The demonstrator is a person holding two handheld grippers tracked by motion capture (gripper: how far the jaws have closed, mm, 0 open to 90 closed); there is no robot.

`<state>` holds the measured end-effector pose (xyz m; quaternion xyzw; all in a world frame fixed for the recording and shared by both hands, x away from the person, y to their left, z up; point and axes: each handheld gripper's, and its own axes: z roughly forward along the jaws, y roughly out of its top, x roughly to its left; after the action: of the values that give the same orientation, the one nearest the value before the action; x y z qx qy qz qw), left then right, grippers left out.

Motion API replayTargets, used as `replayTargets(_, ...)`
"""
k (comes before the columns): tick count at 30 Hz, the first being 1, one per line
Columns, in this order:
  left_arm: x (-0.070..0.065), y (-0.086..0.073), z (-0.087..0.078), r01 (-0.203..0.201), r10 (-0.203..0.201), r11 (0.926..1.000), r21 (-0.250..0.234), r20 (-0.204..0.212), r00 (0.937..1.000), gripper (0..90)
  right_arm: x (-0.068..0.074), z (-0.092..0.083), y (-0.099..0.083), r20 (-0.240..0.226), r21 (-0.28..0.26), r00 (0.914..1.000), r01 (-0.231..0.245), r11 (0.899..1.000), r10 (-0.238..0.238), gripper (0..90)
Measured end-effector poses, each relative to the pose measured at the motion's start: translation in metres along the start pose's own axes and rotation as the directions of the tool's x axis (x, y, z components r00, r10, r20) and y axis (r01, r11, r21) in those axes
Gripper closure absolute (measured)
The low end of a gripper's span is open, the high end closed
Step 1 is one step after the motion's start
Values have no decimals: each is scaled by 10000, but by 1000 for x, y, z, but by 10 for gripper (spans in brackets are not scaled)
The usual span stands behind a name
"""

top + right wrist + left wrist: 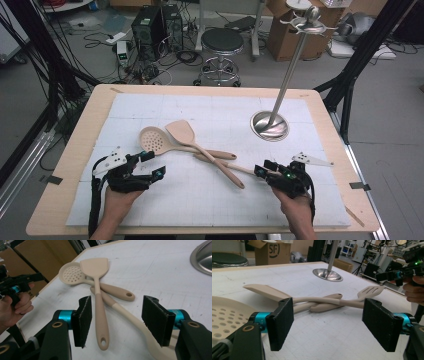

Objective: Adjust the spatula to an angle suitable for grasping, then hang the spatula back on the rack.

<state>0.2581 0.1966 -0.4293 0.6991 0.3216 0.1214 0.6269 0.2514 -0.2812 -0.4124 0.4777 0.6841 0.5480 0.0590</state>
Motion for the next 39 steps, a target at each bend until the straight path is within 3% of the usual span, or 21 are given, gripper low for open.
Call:
replayTargets(3,0,1,0,-8,8,10000,-17,50,10000,260,-3,-2,3,18,-143,10000,14,9999,-13,366)
replayTargets(5,0,2,0,6,-5,10000,-86,99,10000,260,-4,-2,4,196,-349,9998,18,9994,-11,292)
replayTargets(16,0,3,6,-33,35,9999,-99,202,9998,259,-5,-9,9,179,-850,9996,233,9961,-218,168)
replayTargets(27,-1,5,15,-44,47,10000,-86,260,9997,257,-6,-17,6,207,-1117,9995,251,9934,-229,167)
replayTargets(36,-4,12,30,-211,209,9998,29,506,9985,255,-7,-24,3,275,-1157,9995,188,9931,-157,167)
replayTargets(39,-4,20,37,-80,90,9999,-131,782,9969,256,-8,-26,2,310,-1186,9994,179,9928,-143,167)
